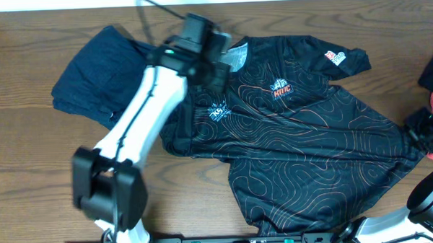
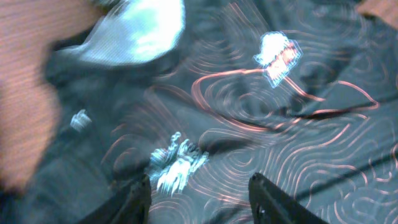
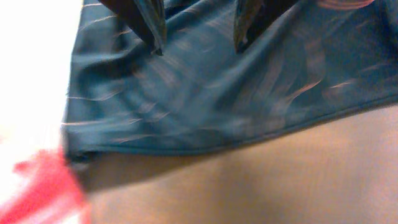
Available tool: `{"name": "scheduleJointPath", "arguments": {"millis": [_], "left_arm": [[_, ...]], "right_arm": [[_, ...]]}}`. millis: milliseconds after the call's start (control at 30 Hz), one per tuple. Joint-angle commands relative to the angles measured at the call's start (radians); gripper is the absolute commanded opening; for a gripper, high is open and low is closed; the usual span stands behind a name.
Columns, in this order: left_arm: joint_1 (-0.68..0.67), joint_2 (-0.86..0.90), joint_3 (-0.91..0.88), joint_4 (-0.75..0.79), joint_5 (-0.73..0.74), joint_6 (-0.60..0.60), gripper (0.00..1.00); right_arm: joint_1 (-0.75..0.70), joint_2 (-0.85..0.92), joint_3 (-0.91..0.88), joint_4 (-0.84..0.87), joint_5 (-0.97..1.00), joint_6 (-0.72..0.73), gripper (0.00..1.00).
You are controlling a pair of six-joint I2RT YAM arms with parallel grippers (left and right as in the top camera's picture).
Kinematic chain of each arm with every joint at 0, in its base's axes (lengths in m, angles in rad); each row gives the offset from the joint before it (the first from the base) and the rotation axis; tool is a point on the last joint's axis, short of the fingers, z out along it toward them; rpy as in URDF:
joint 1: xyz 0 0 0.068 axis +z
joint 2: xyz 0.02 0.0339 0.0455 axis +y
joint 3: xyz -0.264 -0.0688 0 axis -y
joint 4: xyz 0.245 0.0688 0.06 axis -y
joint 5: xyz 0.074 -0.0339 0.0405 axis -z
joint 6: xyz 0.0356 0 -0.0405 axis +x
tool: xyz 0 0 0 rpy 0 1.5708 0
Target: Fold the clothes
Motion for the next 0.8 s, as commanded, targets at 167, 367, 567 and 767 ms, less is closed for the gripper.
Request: {"name": "scheduleJointPath", "arguments": {"millis": [167,367,567,767], "left_arm": [[-0.041,0.190,0.000,0.233,0.031,0.087,0.31],[-0.034,0.312,0.000,0.335,0.005,0.094,0.15],[-0.026,0.367,0.000,0.300,-0.147,0.106,0.06],[0.021,0.370,0.000,0.138,-0.385,0.105,0.06]], "right_arm": [[0.003,-0.071,0.087,-0.114,-0.460,-0.209,0.39],[0.046,-0.091,0.086,-0.210,-0.459,-0.318,0.39],[0.103,-0.091,0.086,-0.203,-0.451,-0.320,0.40],[0.184,-0.090,0.085,-0.143,-0.406,-0.302,0.42]]}}
